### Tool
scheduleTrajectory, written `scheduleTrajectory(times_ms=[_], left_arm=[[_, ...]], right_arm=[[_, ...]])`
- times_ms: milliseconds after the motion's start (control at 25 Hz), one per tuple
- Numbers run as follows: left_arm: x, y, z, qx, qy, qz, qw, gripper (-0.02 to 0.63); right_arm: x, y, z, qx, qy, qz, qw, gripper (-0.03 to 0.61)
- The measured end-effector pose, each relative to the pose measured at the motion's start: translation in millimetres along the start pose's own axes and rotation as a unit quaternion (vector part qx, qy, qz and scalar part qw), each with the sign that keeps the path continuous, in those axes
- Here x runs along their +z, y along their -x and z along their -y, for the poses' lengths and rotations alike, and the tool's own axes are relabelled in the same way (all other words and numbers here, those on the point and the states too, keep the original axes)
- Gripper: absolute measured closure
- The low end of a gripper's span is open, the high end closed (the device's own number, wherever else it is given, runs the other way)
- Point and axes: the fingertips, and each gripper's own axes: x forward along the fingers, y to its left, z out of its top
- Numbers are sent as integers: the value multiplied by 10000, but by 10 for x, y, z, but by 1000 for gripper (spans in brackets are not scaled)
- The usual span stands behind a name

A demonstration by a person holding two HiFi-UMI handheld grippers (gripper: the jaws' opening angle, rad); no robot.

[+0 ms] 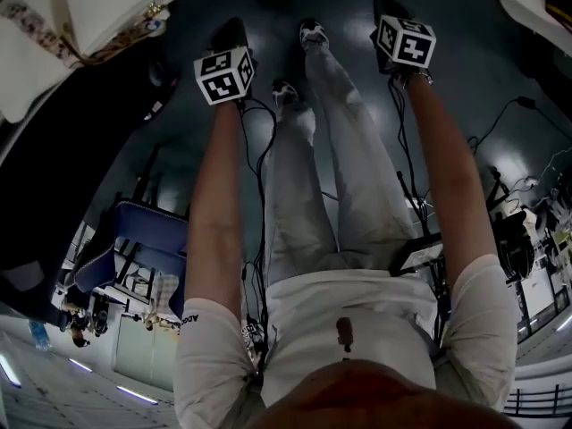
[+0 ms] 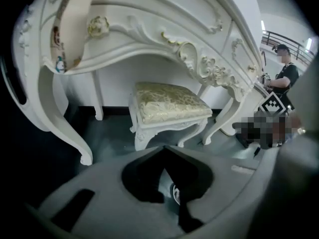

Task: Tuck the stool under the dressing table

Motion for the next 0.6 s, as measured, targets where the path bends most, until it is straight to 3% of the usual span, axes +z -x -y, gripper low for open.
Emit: scheduleTrajectory(times_ms=[120, 240, 400, 600], left_arm=[[-156, 457, 153, -191, 16, -22, 9998, 606], [-63, 1022, 401, -442, 300, 353, 9980, 606], [476, 1773, 675, -761, 306, 1155, 9899, 606], [1117, 2776, 1047, -1045, -220, 1674, 9801, 606]], right_arm=[[-212, 534, -137, 287, -162, 77, 9994, 572], [-219, 1177, -258, 613, -142, 260, 9977, 572], [170, 1969, -358, 850, 46, 799, 9932, 572], [754, 3055, -535, 1089, 336, 1368, 9840, 572]])
